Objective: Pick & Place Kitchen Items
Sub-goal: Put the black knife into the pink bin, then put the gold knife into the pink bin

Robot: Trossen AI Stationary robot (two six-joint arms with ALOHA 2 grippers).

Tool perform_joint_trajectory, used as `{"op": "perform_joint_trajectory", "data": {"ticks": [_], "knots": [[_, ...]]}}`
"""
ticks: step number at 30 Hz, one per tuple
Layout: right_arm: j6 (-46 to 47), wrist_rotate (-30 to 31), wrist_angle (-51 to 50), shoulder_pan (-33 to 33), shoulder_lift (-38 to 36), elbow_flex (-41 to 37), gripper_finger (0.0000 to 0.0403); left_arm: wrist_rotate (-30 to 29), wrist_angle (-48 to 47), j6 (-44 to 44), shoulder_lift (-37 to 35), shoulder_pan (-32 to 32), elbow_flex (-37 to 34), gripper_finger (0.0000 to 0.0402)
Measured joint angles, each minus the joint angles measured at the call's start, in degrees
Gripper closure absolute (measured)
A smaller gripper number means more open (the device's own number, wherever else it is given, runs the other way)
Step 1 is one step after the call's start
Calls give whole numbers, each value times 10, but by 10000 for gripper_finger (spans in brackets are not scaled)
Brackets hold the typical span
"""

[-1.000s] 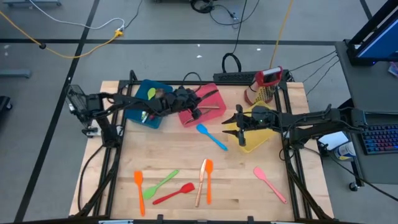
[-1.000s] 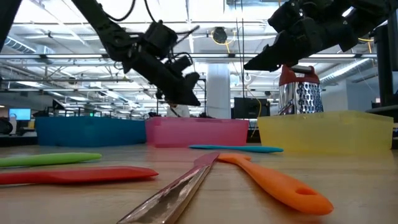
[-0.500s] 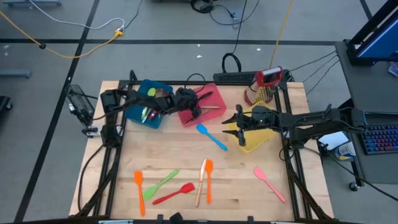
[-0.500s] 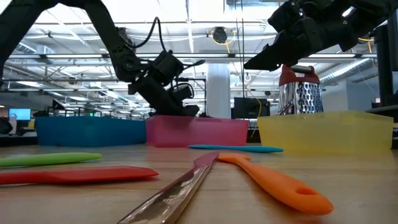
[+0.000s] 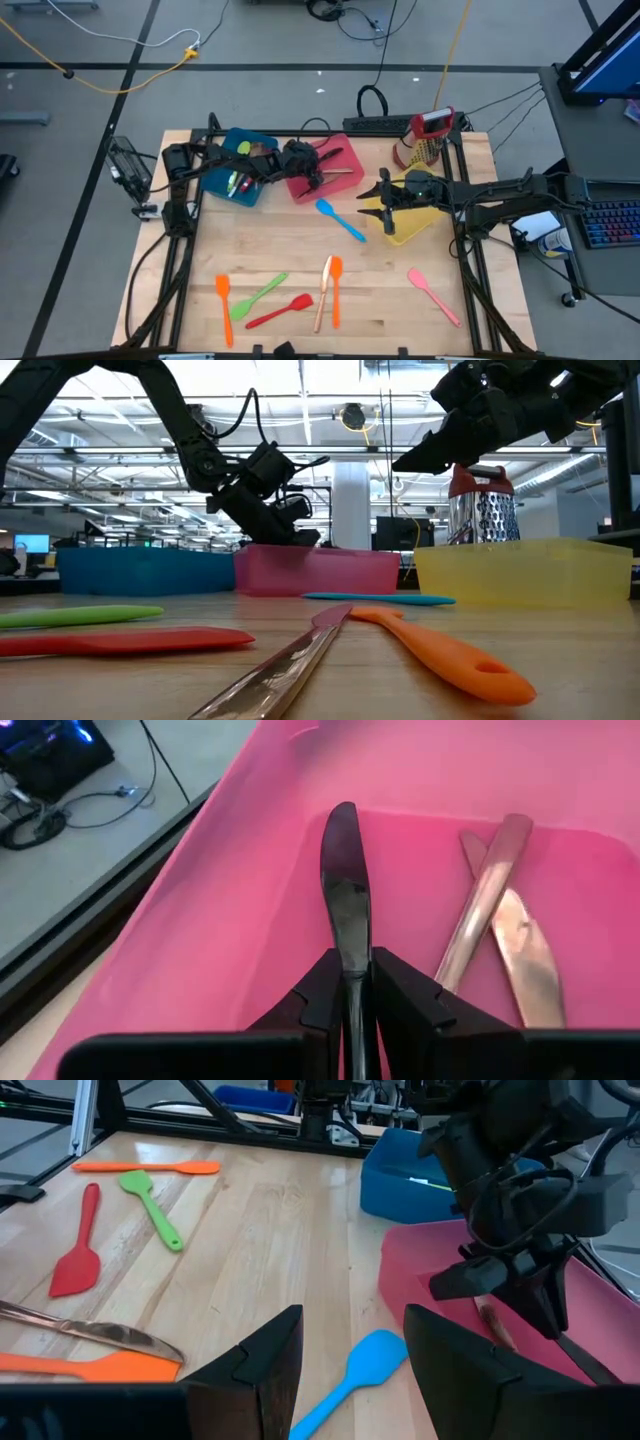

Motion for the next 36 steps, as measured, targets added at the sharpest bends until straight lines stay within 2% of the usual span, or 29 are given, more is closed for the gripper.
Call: {"op": "perform_joint_trajectory", "data": {"ticks": [10,31,36], "knots": [[0,0,0,0,0,0,234,1,-9,4,0,0,0,331],[1,-3,-1,0,0,0,234,1,16,-8,1,-1,-1,330],[1,-5,0,0,0,0,234,10,13,-10,-25,-6,-3,330]]}}
